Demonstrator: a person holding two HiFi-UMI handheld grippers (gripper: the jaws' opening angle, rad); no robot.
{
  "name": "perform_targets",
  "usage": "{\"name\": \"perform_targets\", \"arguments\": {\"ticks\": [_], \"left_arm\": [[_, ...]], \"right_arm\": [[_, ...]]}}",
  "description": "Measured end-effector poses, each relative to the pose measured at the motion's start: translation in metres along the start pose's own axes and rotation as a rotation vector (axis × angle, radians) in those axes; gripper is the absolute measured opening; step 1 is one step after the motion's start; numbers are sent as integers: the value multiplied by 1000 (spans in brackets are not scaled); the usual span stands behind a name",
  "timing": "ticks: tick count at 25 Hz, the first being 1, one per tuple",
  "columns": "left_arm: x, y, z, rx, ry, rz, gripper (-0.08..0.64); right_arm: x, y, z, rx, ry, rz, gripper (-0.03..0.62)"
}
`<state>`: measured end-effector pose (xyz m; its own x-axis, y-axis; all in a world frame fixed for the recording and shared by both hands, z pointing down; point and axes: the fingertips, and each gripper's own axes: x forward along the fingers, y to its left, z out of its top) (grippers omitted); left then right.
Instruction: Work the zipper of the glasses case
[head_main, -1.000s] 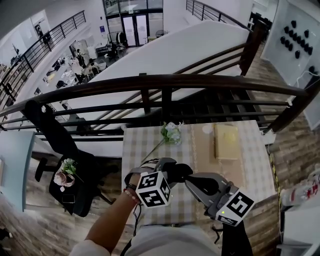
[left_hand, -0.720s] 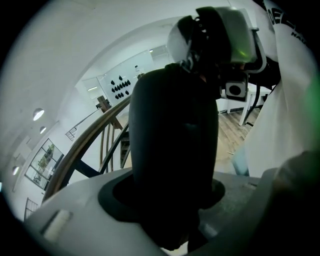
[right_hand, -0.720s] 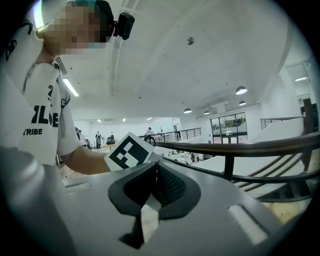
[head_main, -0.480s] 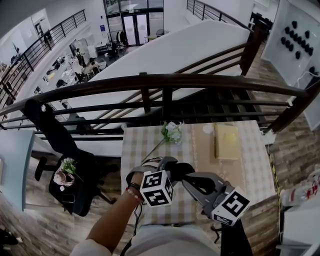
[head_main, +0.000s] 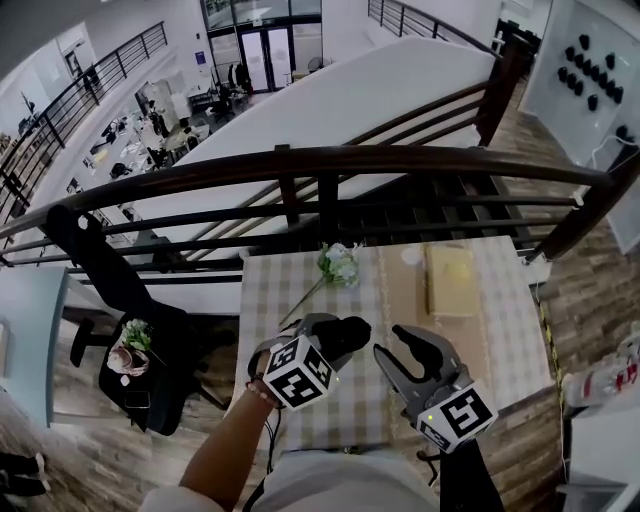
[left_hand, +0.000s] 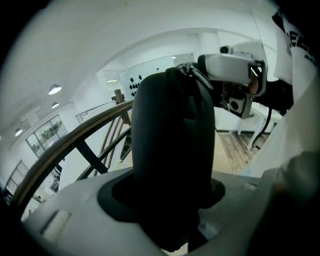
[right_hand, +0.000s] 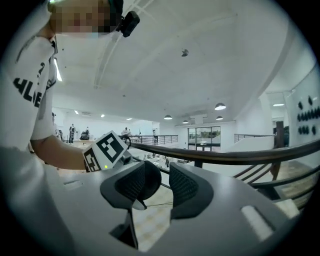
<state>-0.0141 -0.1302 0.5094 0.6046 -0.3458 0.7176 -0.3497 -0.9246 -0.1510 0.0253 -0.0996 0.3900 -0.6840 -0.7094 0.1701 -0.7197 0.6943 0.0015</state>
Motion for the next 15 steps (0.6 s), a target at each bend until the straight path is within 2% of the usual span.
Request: {"name": "perform_targets", "arguments": {"ticks": [2,5,15], "left_arm": [[-1,6,5,-94,-53,23,255],[-4,14,12,-196,-119,77,256],[-9,14,22,-400,-289,248,261]], "right_arm": [[-4,-11,-2,-12,-5,-56,178],[-10,-25,-5,1,-20,-117,178],[-29,-49,-21,20,-73,-225,176]]}}
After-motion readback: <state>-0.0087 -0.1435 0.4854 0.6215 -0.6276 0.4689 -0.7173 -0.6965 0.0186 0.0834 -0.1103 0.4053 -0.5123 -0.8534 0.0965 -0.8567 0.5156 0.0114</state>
